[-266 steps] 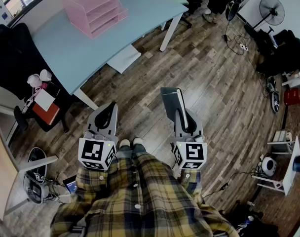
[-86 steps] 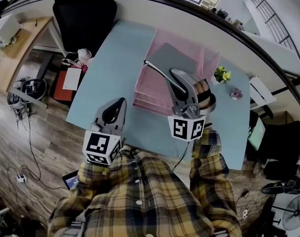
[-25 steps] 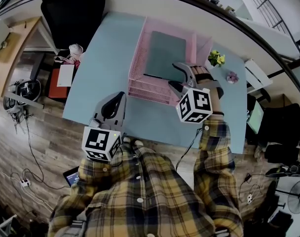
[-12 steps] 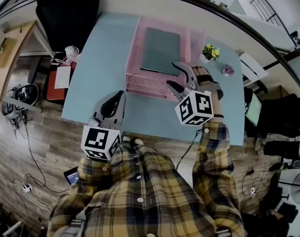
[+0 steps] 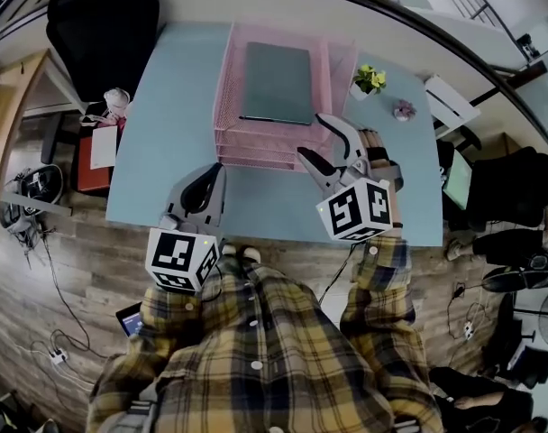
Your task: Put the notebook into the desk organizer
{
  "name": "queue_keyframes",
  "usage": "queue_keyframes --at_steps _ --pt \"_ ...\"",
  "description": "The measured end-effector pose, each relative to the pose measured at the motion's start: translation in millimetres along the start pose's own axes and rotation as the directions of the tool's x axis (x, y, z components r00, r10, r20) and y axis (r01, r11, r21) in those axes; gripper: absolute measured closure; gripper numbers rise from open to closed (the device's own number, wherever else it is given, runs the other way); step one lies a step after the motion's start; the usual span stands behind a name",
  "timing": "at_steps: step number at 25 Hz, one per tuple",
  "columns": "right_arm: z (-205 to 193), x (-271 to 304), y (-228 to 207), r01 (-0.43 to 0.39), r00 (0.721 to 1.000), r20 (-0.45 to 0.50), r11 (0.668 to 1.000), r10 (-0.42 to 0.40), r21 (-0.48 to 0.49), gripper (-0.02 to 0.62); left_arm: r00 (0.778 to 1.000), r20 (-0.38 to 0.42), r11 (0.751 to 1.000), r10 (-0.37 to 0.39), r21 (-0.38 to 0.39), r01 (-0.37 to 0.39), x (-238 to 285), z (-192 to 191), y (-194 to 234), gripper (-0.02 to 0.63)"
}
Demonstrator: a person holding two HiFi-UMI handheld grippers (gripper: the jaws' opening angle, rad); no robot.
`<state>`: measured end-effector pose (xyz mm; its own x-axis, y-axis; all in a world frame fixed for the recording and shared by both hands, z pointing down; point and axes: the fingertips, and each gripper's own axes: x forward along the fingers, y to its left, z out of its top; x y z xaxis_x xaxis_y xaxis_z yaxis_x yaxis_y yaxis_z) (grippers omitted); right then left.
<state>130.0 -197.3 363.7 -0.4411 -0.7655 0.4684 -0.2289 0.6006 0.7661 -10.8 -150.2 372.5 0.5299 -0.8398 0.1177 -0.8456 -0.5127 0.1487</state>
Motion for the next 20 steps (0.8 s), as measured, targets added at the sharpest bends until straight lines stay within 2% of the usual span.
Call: queue_keyframes --at_steps 6,10,14,16,20 --pt "-3.1 -22.1 2.3 0.069 0.996 0.043 0.984 -0.077 0.165 0.324 1.000 -0.005 1.000 -0.026 0.003 0.026 4.9 -1.1 -8.8 0.614" --pt "-1.8 -36.7 3.5 0.097 0.991 0.057 0.946 -0.121 0.310 0.324 0.999 -0.012 0.999 -0.046 0.006 0.046 7.9 -3.6 -14.4 0.614" --pt "-2.1 -46.6 9.8 0.095 0.981 0.113 0.905 -0.155 0.415 0.325 0.998 -0.017 0.998 -0.063 0.008 0.063 10.2 -5.9 -20.2 0.614" --pt "-3.8 -51.7 13.2 0.098 0.973 0.136 0.867 -0.186 0.488 0.325 0.997 -0.022 0.998 -0.069 0.006 0.070 11.3 -7.2 -21.6 0.614" --pt "-11.1 -59.0 21.7 0.086 0.953 0.165 0.752 -0.253 0.653 0.341 0.996 -0.032 0.997 -0.083 0.002 0.083 15.1 -9.3 -23.1 0.614"
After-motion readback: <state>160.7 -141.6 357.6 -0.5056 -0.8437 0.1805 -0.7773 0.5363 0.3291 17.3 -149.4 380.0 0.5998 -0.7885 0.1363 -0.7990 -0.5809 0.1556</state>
